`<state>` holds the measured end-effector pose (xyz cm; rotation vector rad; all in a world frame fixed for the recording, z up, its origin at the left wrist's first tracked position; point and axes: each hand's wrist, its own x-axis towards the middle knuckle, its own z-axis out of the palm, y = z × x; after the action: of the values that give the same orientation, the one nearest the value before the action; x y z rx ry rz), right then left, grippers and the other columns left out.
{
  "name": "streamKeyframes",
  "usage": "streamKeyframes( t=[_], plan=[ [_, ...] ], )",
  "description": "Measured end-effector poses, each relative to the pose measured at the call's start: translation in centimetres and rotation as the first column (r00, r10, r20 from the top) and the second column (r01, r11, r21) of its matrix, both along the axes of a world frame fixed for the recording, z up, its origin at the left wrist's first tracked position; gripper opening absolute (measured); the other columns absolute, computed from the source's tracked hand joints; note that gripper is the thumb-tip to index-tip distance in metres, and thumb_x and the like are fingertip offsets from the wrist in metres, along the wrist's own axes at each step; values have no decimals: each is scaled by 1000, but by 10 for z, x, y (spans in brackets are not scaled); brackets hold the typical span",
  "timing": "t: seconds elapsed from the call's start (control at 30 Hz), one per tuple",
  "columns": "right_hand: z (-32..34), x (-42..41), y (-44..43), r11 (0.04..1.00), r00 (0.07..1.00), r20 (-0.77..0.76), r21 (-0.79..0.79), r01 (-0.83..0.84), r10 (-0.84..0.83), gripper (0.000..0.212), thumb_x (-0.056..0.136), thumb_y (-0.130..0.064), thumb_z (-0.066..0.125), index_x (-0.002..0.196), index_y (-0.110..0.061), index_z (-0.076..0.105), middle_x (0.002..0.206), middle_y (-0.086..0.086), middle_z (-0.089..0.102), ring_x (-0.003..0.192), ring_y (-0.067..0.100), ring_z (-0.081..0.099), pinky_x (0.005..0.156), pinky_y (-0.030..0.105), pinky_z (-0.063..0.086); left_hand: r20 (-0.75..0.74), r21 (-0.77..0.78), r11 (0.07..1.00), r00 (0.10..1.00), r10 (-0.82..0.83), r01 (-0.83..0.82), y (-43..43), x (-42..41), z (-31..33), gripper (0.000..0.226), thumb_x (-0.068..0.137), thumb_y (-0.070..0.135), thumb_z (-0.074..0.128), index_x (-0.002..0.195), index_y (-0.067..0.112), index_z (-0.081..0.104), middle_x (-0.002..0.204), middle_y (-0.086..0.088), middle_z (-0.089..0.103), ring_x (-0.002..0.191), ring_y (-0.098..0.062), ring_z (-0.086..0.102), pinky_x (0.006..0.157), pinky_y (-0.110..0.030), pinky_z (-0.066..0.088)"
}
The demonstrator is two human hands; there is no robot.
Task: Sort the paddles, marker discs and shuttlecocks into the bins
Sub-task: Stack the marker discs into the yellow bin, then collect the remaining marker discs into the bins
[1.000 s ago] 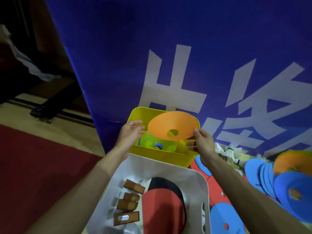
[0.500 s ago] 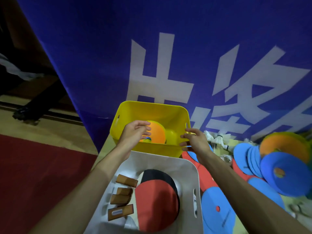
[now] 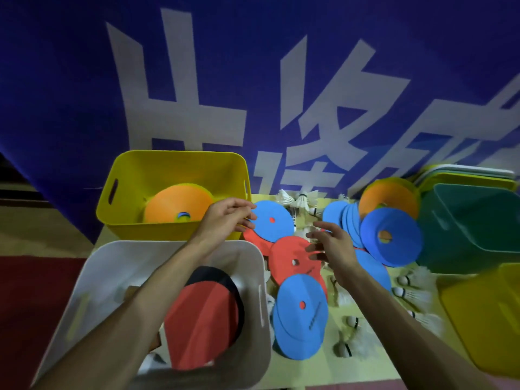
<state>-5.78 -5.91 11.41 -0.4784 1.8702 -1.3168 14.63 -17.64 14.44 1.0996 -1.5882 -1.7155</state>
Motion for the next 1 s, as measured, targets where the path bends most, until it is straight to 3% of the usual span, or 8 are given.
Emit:
streamKeyframes(
  t=[0.23,0.5,0.63,0.77,0.87,1.0],
  plan=[
    [-18,-51,41,993,994,15,37,-112,111,20,95,-6,50,114,-5,57,91,15,66,56,22,60,51,32,51,53,-58,998,999,-4,7,39,-47,6,14,95,7,51,96,8,65,85,-10,69,74,-23,67,70,-31,51],
    [-23,-135,87,989,988,47,-2,-149,149,15,95,-7,50,104,-5,62,90,11,65,60,21,59,52,29,51,180,-83,997,984,13,2,89,-122,6,16,94,6,52,90,14,66,85,-7,69,79,-23,67,76,-35,50],
    [-40,-175,104,991,987,83,7,-136,135,11,94,-10,53,97,-8,64,89,9,67,63,23,62,55,31,51,259,-55,998,965,42,-29,113,-153,-6,15,94,5,53,90,14,65,90,-9,69,85,-25,66,76,-30,51],
    [-54,-195,119,991,983,141,31,-126,121,12,94,-7,52,98,-7,64,87,9,66,62,23,60,56,31,50,367,-22,999,929,42,-37,137,-169,-26,12,93,2,53,98,2,64,95,-13,66,81,-21,63,57,-9,46],
    [-65,-199,126,989,977,175,55,-136,125,12,94,-6,52,100,-3,62,85,9,65,61,23,59,56,31,49,453,-2,1000,891,16,-18,149,-168,-46,13,93,1,52,100,-1,63,93,-9,63,77,-15,61,54,-6,43],
    [-80,-198,132,983,973,180,92,-162,143,14,93,-9,52,100,-7,64,89,8,68,64,21,61,59,31,51,515,27,999,857,22,-42,159,-157,-70,19,93,-3,51,83,8,62,85,-3,63,75,-17,59,57,-8,45]
  ],
)
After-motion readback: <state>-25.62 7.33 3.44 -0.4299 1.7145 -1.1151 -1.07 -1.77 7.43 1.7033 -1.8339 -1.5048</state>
